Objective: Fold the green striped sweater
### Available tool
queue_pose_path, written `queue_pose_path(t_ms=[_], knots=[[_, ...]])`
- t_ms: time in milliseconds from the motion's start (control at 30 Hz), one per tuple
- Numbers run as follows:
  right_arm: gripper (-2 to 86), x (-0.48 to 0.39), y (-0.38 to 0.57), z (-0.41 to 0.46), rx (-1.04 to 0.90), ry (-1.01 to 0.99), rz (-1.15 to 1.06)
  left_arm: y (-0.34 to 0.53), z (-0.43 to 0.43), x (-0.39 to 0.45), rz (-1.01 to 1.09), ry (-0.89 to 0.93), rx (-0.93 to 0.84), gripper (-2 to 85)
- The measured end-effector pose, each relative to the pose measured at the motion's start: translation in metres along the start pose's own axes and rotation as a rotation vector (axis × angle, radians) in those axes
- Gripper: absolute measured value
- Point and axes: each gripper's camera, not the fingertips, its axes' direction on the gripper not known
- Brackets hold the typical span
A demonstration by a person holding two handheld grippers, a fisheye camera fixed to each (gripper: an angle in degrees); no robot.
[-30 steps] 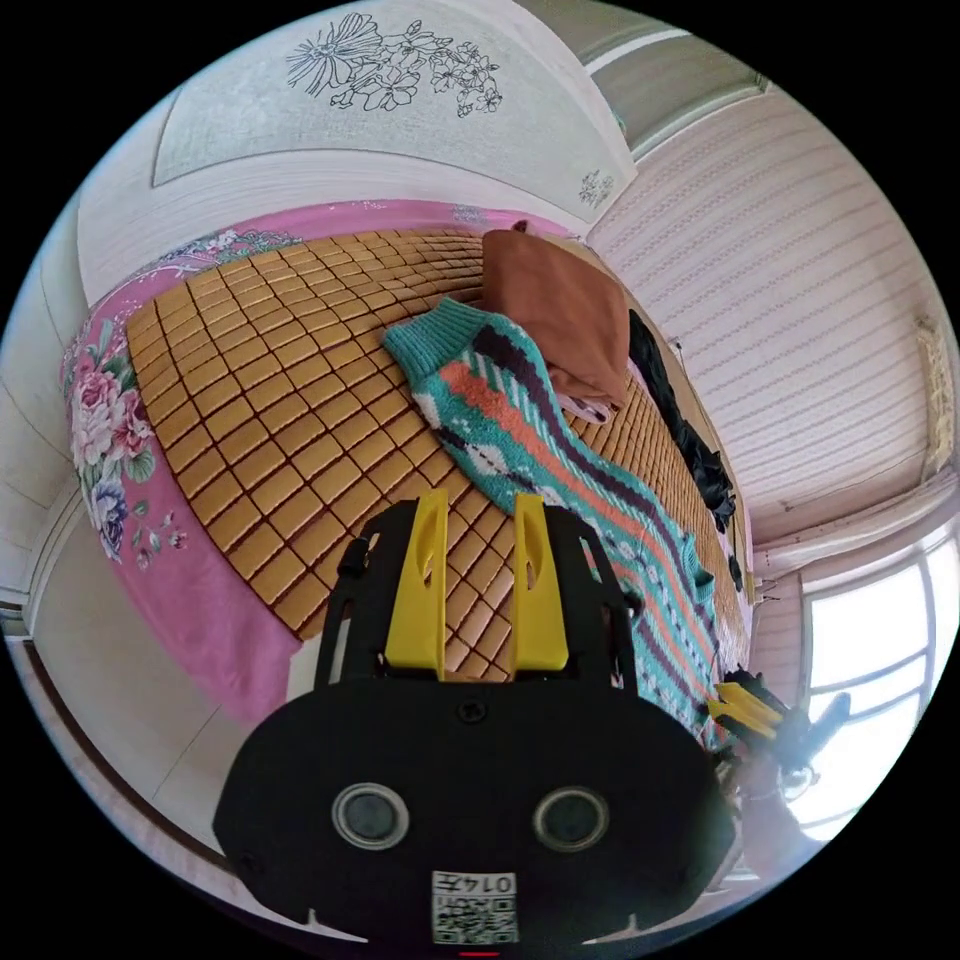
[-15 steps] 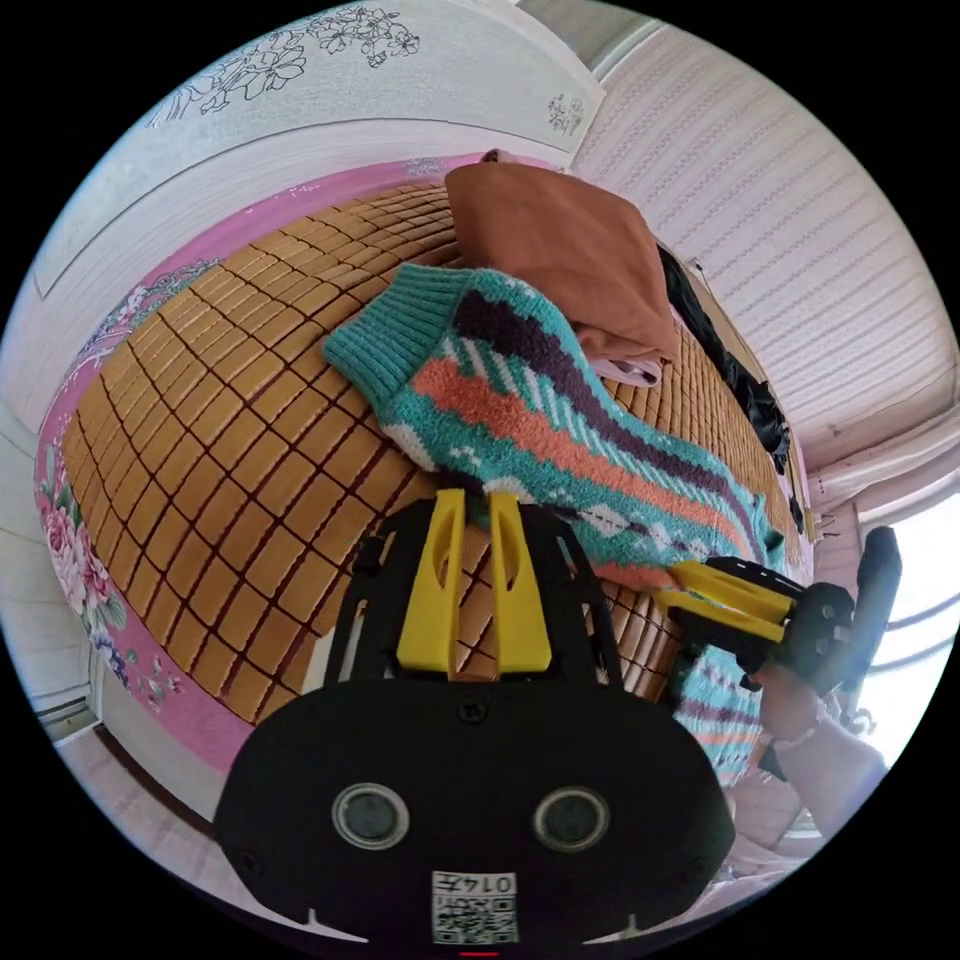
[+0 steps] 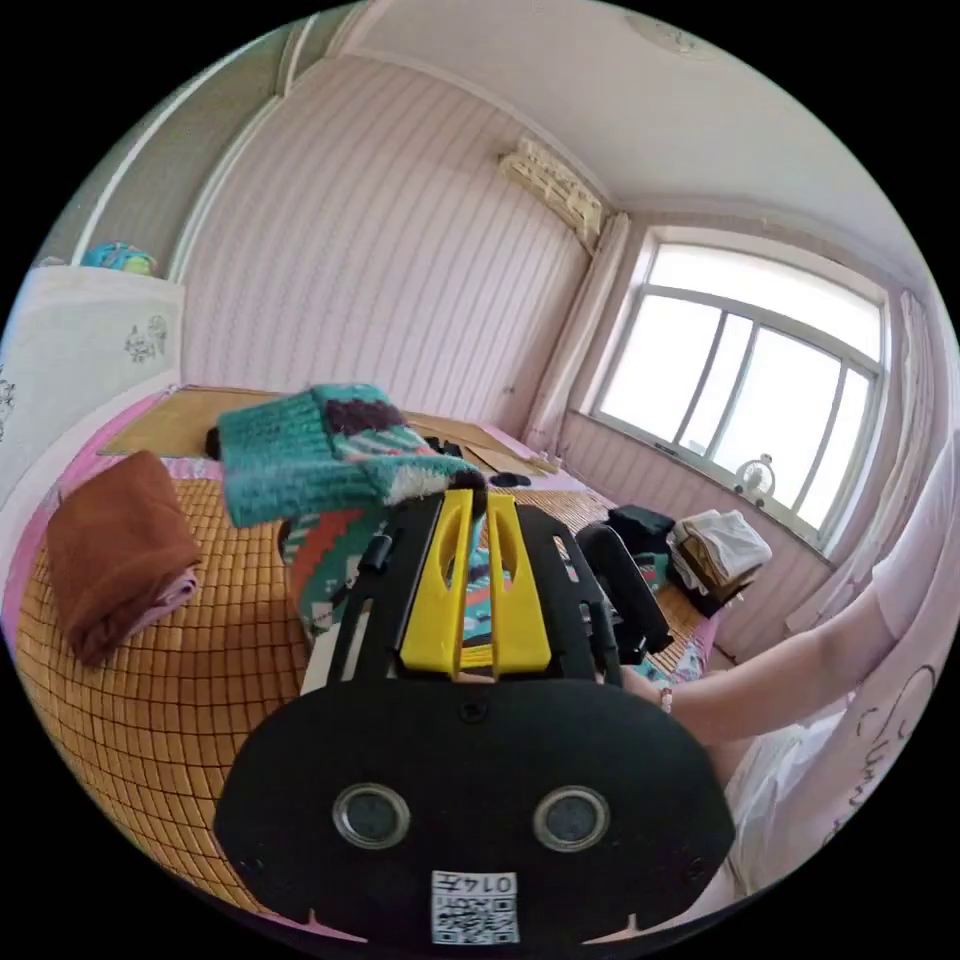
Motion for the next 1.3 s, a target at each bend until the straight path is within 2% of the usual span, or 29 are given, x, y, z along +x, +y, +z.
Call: queue_pose_path(t_ms=[67, 167, 267, 433, 633, 833, 967, 1100, 1300], knots=[[3.3, 0.027, 0.045, -0.019, -0.082, 0.043, 0.064, 0.028, 0.048, 0.037, -0.009, 0.037, -0.127, 3.7], [6.2, 0.062, 0.108, -0.061, -0.148, 0.130, 0.139, 0.069, 0.073, 0.056, -0.065, 0.023, -0.212, 4.2], [7.8, 0.089, 0.144, -0.105, -0.126, 0.235, 0.189, 0.096, 0.086, 0.048, -0.134, -0.066, -0.322, 4.4], [8.4, 0.132, 0.166, -0.148, -0.102, 0.356, 0.268, 0.093, 0.097, 0.042, -0.213, -0.104, -0.377, 4.6], [10.1, 0.194, 0.229, -0.214, 0.129, 0.379, 0.537, 0.068, 0.159, 0.110, -0.043, -0.020, -0.490, 5.3], [12.8, 0.261, 0.285, -0.286, 0.272, 0.552, 0.691, 0.040, 0.275, 0.220, 0.171, 0.112, -0.645, 8.0], [13.5, 0.323, 0.315, -0.329, 0.399, 0.573, 0.834, 0.012, 0.359, 0.288, 0.342, 0.087, -0.678, 8.2], [15.0, 0.384, 0.337, -0.345, 0.475, 0.496, 0.956, -0.006, 0.437, 0.316, 0.349, 0.075, -0.758, 8.4], [11.2, 0.423, 0.354, -0.350, 0.524, 0.371, 0.942, -0.020, 0.526, 0.349, 0.514, -0.061, -0.829, 8.6]])
